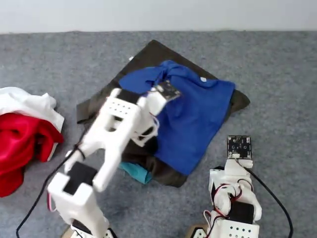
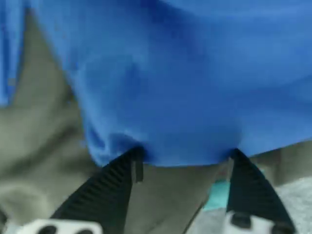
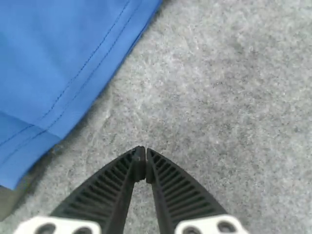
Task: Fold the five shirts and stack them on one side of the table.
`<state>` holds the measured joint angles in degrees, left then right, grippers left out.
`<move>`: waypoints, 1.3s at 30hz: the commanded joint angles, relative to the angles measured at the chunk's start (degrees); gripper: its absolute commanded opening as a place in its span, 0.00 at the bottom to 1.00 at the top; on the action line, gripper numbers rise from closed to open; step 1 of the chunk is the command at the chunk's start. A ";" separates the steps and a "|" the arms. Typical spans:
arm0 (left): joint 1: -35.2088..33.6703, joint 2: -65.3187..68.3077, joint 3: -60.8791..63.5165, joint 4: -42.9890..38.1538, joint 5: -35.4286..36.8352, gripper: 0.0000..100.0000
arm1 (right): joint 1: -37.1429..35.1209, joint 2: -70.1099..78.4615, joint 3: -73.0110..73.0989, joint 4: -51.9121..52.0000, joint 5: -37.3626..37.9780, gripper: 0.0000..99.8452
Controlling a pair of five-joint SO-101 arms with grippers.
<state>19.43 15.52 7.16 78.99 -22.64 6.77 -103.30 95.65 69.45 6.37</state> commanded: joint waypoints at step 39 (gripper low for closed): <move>0.53 -14.07 -7.96 12.92 2.90 0.02 | -0.57 -0.04 0.79 -0.92 0.44 0.01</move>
<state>19.78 -0.92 -1.19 91.47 -18.07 6.77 -103.30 95.65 69.45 6.37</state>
